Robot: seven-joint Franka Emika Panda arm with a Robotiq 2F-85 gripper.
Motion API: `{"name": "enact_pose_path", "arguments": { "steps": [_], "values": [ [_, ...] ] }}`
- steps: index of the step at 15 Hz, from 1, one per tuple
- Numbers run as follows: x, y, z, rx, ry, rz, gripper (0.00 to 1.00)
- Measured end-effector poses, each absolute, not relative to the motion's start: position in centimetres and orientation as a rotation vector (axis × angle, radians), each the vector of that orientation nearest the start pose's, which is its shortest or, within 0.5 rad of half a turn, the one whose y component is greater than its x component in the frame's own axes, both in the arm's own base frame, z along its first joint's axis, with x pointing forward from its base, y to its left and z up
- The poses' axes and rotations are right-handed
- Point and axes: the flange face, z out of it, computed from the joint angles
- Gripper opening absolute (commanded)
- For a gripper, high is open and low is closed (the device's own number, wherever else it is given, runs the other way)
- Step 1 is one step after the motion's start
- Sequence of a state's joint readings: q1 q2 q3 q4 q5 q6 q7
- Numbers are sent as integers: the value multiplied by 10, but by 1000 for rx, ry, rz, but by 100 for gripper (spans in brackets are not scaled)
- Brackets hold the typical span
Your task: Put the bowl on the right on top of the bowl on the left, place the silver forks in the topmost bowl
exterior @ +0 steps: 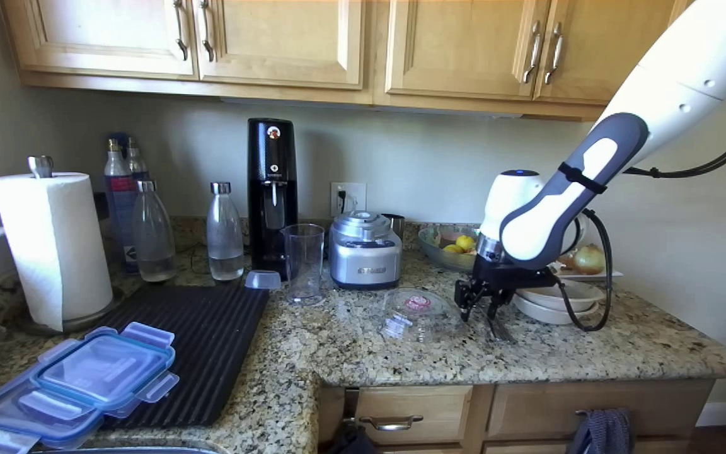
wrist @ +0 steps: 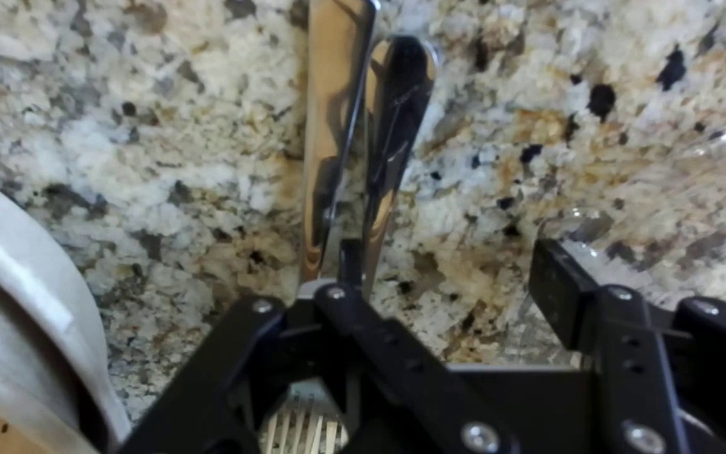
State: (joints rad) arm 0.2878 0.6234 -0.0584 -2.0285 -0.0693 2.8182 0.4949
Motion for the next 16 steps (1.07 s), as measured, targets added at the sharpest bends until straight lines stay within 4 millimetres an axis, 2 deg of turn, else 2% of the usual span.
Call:
{"name": "enact_pose_path", "arguments": {
  "steps": [10,12,13,16],
  "values": [
    [598,131,144,-3122,277,-272,67],
    [600,131,145,-3122,269,-278,59],
    [601,131,146,-3121,266,-282,44],
    [603,129,146,-3121,259,-286,33]
  ]
}}
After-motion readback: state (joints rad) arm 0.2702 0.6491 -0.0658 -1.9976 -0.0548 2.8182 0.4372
